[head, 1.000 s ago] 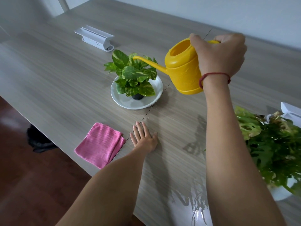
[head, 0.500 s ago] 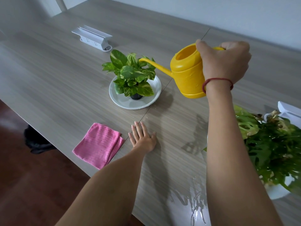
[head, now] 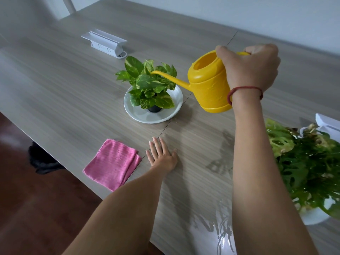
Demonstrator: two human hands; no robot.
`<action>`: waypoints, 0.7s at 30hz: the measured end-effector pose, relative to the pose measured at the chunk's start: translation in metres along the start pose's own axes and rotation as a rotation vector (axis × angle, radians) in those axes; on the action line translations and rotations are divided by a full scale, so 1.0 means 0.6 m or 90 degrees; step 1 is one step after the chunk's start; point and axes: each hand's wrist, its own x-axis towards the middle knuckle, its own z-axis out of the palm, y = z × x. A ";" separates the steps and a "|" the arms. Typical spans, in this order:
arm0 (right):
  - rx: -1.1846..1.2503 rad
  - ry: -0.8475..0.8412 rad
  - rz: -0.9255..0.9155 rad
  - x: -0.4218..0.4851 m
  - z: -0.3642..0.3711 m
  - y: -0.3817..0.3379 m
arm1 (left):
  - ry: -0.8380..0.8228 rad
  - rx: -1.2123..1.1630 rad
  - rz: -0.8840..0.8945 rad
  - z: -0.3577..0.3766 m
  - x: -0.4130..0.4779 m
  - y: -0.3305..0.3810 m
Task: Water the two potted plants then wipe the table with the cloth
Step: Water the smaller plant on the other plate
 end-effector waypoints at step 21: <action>0.025 -0.069 -0.022 0.005 0.006 -0.008 | 0.007 -0.006 -0.007 0.001 0.001 0.002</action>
